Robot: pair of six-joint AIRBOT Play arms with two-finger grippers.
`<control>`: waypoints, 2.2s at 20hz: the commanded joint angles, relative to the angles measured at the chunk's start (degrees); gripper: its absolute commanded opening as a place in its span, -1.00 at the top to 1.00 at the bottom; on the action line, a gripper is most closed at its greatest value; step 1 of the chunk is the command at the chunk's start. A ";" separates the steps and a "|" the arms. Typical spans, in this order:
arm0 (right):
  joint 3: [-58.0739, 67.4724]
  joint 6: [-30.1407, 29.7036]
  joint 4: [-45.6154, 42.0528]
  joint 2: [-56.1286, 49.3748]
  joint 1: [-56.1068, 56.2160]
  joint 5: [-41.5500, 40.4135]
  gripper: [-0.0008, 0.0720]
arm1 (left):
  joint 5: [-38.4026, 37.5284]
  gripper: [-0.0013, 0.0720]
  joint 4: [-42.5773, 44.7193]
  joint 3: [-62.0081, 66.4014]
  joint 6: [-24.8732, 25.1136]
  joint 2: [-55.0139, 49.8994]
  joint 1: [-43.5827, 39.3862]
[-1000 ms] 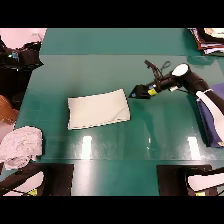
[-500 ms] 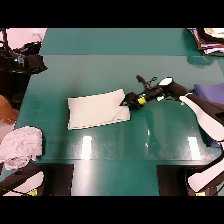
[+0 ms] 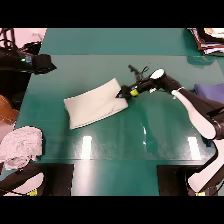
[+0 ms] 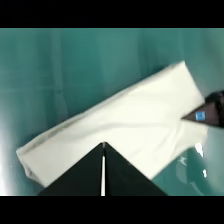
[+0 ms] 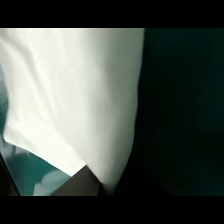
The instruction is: Fold the shirts.
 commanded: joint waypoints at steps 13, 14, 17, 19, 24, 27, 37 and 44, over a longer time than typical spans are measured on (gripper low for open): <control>1.86 3.10 -9.14 21.59 -53.96 0.59 0.93 | 11.30 0.89 -0.76 -0.02 -0.07 -0.07 -18.38; 1.86 3.10 -9.31 21.57 -56.17 0.81 0.93 | 11.34 0.89 -0.83 -0.02 -0.09 -0.07 -18.45; 1.86 3.23 -9.09 21.57 -60.72 -0.26 0.93 | 11.37 0.89 -0.81 -0.02 -0.39 -0.07 -18.62; 1.88 4.39 -7.52 21.64 -62.12 -0.33 0.93 | 11.41 0.89 -0.81 -0.02 -0.50 -0.07 -18.62; 10.47 4.39 -3.74 21.79 -62.29 1.27 0.93 | 11.37 0.89 -0.81 -0.02 -0.50 -0.07 -18.62; 18.73 4.42 -5.07 21.84 -62.71 5.07 0.93 | 11.37 0.89 -0.81 -0.02 -0.50 -0.07 -18.62; 9.20 4.48 -18.84 31.91 -66.51 13.75 0.93 | 9.05 0.89 -0.72 -0.02 -0.46 -0.07 -18.62; -14.40 4.44 -27.56 47.23 -76.89 15.52 0.93 | 8.66 0.89 -0.52 -0.02 0.04 -0.07 -18.62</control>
